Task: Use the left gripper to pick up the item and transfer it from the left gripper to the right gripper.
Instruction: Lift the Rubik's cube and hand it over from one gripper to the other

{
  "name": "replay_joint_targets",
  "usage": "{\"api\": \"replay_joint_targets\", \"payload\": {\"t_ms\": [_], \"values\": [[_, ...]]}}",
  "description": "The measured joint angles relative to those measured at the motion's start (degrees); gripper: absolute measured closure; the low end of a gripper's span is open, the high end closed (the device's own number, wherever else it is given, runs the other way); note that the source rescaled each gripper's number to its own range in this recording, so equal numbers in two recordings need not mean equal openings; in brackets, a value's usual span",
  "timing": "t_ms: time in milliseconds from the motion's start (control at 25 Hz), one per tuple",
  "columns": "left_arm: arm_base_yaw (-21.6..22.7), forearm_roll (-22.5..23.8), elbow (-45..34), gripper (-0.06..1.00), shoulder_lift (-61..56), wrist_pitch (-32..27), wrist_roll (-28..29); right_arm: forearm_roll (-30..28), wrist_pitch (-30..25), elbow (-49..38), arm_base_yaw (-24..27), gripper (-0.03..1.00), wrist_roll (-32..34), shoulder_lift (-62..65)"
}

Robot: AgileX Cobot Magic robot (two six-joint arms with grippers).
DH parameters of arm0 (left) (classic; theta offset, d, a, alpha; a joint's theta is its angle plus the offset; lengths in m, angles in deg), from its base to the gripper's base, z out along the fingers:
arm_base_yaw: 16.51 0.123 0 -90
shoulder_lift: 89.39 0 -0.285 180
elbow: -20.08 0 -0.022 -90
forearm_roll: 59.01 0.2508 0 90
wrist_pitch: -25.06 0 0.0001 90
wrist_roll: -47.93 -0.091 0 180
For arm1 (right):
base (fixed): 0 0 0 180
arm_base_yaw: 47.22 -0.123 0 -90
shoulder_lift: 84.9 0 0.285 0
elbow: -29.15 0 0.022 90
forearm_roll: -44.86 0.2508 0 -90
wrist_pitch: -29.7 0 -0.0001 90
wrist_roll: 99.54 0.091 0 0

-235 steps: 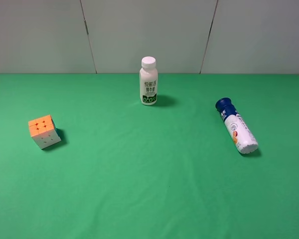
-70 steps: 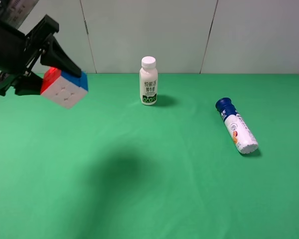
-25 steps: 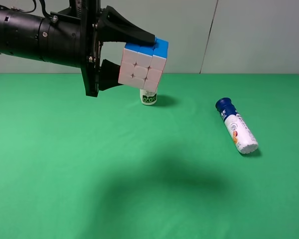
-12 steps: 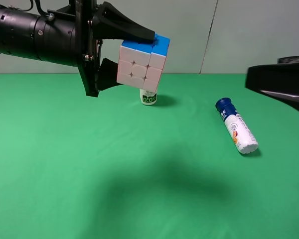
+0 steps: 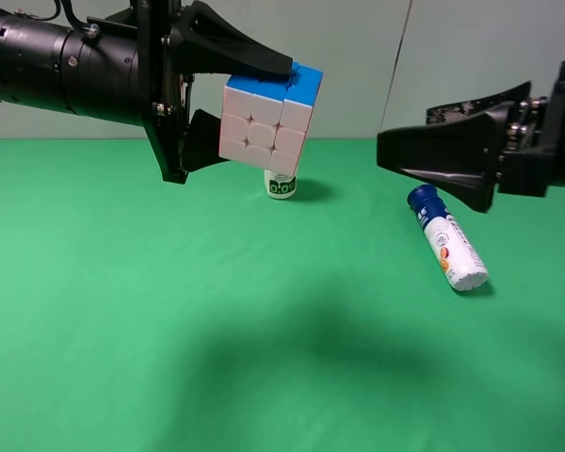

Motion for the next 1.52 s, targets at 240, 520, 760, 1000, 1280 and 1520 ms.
{"api": "replay_joint_targets", "payload": {"t_ms": [240,520,760,1000,1280,1520], "values": [[0.0,0.1,0.0,0.94,0.6,-1.1,-0.3,10.9,-5.4,0.1,0.0,-0.03,-11.3,-4.9],[0.0,0.1,0.0,0.94,0.6,-1.1,-0.4,13.3,-8.9,0.3,0.0,-0.03,-18.4,-9.0],[-0.1,-0.5,0.0,0.94,0.6,-1.1,-0.8,13.4,-9.9,1.4,-1.9,-0.03,-19.4,-9.3],[-1.4,-2.8,0.0,0.94,0.6,-1.0,-1.8,13.7,-5.8,2.3,-8.5,-0.03,-20.5,-9.3],[-4.8,-4.0,0.0,0.94,0.6,1.0,-3.2,13.7,-4.1,2.9,-10.0,-0.03,-20.5,-9.3],[-6.3,-5.5,0.0,0.94,0.6,2.4,-3.7,13.7,-5.8,2.9,-10.0,-0.03,-20.5,-9.3]]}}
